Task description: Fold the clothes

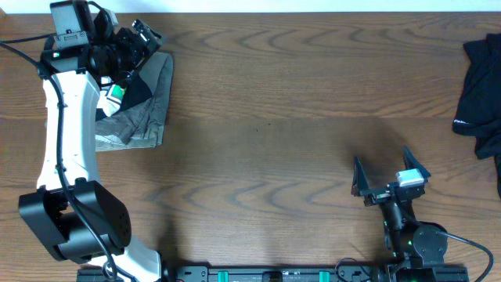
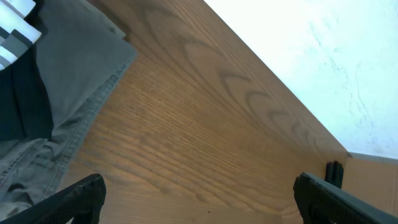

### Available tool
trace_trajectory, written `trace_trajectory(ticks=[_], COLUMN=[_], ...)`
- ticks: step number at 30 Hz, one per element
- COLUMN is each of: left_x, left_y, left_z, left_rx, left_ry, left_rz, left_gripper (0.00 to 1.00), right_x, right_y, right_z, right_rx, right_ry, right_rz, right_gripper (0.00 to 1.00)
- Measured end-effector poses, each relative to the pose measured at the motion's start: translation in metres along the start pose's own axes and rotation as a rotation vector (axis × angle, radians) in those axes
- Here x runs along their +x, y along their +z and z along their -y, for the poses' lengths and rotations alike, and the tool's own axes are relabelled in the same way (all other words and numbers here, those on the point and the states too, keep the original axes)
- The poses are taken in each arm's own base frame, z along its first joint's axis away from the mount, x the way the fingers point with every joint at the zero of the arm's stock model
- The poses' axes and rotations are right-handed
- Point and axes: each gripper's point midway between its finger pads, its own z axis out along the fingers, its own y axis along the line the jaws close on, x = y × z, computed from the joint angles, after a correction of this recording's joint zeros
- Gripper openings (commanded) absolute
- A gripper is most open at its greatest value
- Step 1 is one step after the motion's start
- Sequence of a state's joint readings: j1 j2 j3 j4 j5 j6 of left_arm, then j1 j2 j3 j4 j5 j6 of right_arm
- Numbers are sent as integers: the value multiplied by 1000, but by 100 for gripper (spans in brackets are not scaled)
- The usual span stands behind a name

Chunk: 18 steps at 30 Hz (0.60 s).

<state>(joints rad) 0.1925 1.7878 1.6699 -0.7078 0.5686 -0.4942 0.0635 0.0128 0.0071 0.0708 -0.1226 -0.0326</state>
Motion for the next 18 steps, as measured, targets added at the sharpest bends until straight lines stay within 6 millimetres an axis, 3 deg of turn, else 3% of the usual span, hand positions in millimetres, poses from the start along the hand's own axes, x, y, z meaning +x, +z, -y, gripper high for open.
trace_trajectory(ticks=[8, 18], left_x=[0, 0], left_y=[0, 0], left_z=[0, 0], left_rx=[0, 0], left_ry=[0, 0], left_rz=[0, 0], left_gripper=[98, 98], right_x=[30, 32], right_y=[-2, -2], right_z=[3, 4], right_rx=[24, 27], right_ry=[34, 36], right_rz=[-123, -131], right_gripper=[99, 99])
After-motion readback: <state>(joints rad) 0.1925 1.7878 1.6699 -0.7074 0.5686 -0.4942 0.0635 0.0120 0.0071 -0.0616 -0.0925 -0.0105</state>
